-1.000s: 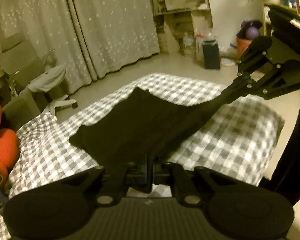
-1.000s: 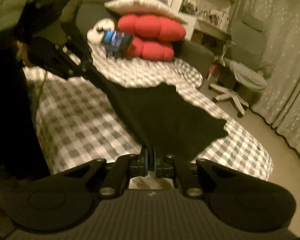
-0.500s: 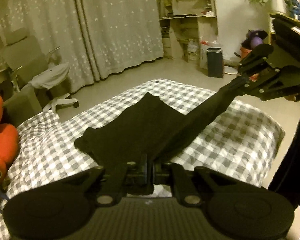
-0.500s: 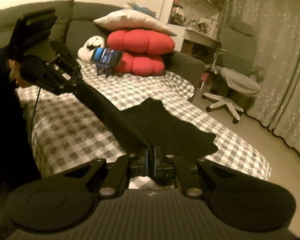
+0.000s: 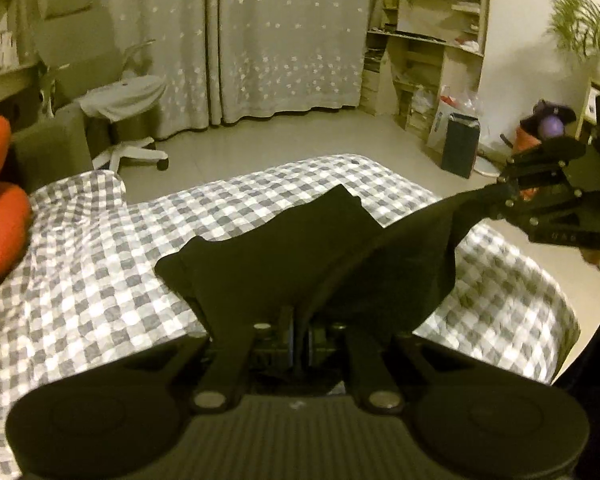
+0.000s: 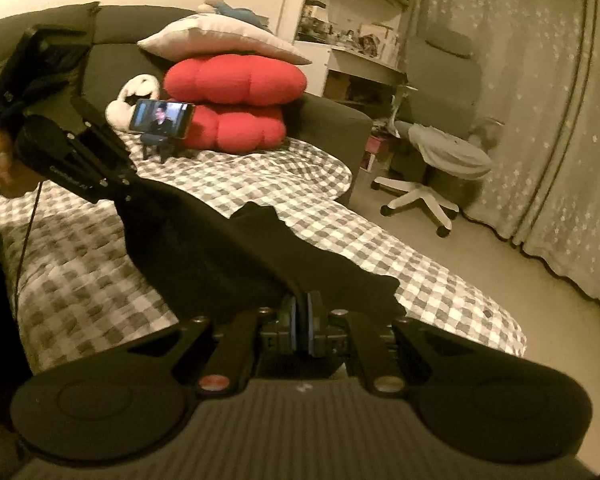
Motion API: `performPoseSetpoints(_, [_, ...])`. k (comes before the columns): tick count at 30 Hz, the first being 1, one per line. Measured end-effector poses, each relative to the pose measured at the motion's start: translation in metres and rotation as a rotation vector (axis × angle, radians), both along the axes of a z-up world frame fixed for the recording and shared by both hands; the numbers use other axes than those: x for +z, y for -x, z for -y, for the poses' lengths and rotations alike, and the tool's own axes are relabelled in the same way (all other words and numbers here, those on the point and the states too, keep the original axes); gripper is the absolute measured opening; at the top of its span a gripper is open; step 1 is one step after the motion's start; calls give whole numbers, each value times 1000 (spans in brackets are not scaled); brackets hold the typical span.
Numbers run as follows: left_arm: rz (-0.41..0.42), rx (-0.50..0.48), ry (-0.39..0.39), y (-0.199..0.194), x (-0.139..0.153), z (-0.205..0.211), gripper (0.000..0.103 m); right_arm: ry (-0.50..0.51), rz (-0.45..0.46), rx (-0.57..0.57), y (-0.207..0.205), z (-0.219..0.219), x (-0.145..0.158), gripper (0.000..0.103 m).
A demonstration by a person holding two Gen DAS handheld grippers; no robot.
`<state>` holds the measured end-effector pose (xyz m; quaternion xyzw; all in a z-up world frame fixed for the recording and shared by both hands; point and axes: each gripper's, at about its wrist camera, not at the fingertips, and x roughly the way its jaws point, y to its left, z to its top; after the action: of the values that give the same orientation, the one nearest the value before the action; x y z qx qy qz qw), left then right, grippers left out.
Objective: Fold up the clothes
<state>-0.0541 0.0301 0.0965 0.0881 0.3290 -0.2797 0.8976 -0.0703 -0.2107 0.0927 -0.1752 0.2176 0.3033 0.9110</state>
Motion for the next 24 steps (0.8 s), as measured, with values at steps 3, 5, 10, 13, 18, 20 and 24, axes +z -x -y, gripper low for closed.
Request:
performPoseSetpoints(3, [-34,25,32,-18,-2,-3,9,-11,-18,-28,-13,0,-2,6])
performPoseSetpoints(5, [-70,43,59,-29,-5,-5,9,-28,-44,-53,-24,0,-4,6])
performPoseSetpoints(10, [-130,83,98,-56,-10,-6,10,-74,-107,-108,-46,-1,-7,6])
performPoseSetpoints(13, [-152,105,100,-70,-14,-5,12,-93,-133,-126,-55,-2,-8,6])
performPoseSetpoints(18, [-172,126,87,-89,-19,-5,12,-119,-179,-150,-73,-2,-9,6])
performPoseSetpoints(20, [-182,129,99,-97,-20,-8,12,-129,-198,-159,-81,-2,-10,6])
performPoseSetpoints(24, [-221,140,143,-117,-25,-14,14,-142,-232,-174,-98,1,-14,6])
